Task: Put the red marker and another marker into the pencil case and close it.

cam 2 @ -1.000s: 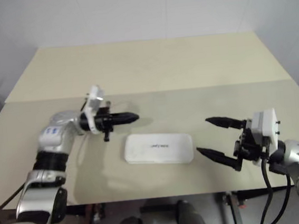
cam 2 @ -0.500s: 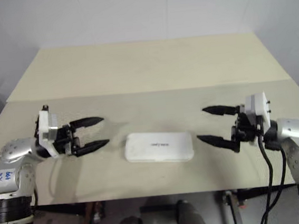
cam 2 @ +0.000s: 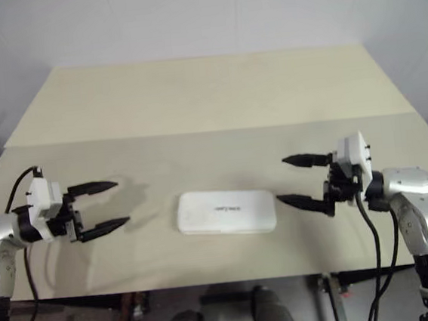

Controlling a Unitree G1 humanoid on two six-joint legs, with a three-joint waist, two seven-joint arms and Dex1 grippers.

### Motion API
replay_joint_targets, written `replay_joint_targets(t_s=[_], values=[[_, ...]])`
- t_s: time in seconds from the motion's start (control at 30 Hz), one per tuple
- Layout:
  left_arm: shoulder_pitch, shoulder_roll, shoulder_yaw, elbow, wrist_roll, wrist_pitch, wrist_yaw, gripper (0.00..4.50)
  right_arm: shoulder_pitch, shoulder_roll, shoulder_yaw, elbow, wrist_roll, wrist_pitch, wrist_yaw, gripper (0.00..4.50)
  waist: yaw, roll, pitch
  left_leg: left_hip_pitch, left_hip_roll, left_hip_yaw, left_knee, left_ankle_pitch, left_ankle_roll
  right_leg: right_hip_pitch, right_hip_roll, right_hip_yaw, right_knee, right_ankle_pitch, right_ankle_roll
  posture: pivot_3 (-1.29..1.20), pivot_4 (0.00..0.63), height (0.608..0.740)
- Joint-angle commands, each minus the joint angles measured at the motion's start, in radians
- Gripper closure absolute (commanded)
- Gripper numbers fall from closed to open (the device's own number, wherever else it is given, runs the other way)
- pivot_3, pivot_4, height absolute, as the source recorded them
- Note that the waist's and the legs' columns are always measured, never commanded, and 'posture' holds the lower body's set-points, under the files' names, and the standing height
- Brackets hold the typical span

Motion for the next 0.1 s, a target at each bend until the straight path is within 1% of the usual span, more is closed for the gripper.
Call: replay_joint_targets(t_s=[0.03, 0.1], values=[[-0.028, 0.023, -0.006, 0.025, 0.026, -0.041, 0.024, 0.01, 0.007, 0.017, -0.024, -0.059, 0.01, -0.022, -0.027, 0.0, 0.0, 0.0, 0.0, 0.0, 0.0, 0.001, 0.0, 0.0, 0.0, 0.0, 0.0, 0.0, 0.0, 0.0, 0.0, 0.0, 0.15, 0.74], [-0.048, 0.021, -0.022, 0.03, 0.023, -0.037, 0.02, 0.01, 0.021, 0.023, -0.029, -0.077, 0.015, -0.022, -0.039, 0.0, 0.0, 0.0, 0.0, 0.0, 0.0, 0.001, 0.0, 0.0, 0.0, 0.0, 0.0, 0.0, 0.0, 0.0, 0.0, 0.0, 0.15, 0.74]])
